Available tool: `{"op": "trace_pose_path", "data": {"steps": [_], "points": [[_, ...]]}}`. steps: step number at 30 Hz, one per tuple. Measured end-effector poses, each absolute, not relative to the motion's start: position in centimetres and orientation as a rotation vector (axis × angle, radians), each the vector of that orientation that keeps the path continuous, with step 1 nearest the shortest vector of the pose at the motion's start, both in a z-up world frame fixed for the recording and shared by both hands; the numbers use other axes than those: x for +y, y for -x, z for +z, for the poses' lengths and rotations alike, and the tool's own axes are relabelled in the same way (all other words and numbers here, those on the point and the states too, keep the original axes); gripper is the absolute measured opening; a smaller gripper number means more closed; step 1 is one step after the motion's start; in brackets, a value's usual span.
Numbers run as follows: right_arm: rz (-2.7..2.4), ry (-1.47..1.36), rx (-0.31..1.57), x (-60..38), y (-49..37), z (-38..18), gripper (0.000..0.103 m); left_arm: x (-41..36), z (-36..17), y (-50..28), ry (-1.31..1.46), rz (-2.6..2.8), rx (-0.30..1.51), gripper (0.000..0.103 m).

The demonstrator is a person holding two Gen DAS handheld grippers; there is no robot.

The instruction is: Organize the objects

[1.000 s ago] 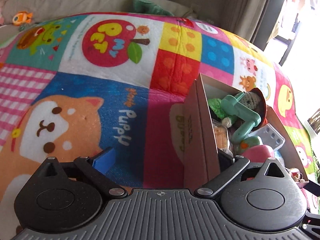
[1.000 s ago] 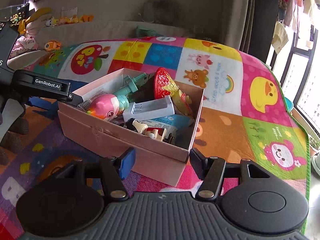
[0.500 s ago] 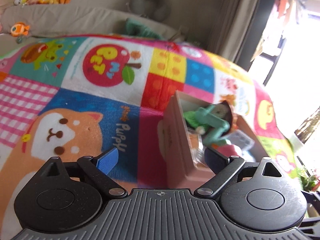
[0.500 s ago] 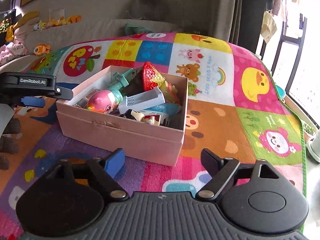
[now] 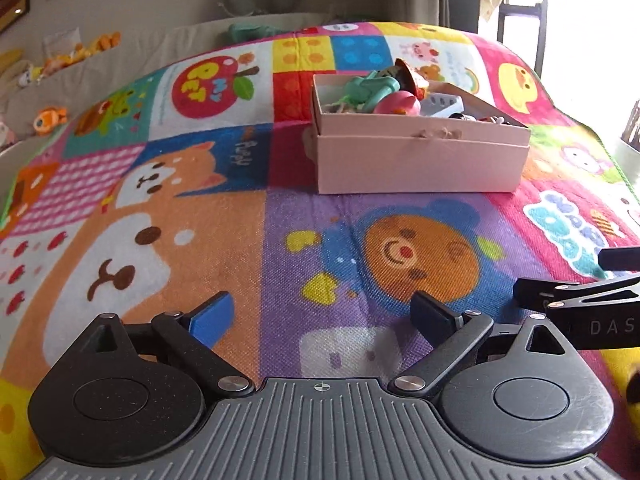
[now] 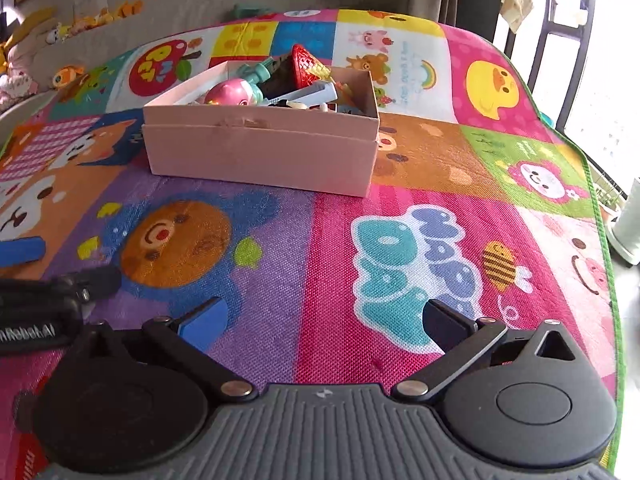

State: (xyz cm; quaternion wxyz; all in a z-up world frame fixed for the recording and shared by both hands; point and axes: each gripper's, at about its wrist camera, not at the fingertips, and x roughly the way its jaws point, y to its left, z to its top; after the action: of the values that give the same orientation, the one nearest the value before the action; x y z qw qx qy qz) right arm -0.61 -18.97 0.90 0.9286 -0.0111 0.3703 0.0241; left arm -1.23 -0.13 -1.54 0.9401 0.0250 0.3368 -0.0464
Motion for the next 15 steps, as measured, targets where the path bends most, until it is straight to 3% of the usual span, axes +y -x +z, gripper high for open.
{"op": "trace_pose_path", "data": {"steps": [15], "points": [[0.021,-0.004,0.692,-19.62,0.20,0.29,0.103,-0.56,-1.53,0.44,-0.025,-0.044,0.695,0.103]]}}
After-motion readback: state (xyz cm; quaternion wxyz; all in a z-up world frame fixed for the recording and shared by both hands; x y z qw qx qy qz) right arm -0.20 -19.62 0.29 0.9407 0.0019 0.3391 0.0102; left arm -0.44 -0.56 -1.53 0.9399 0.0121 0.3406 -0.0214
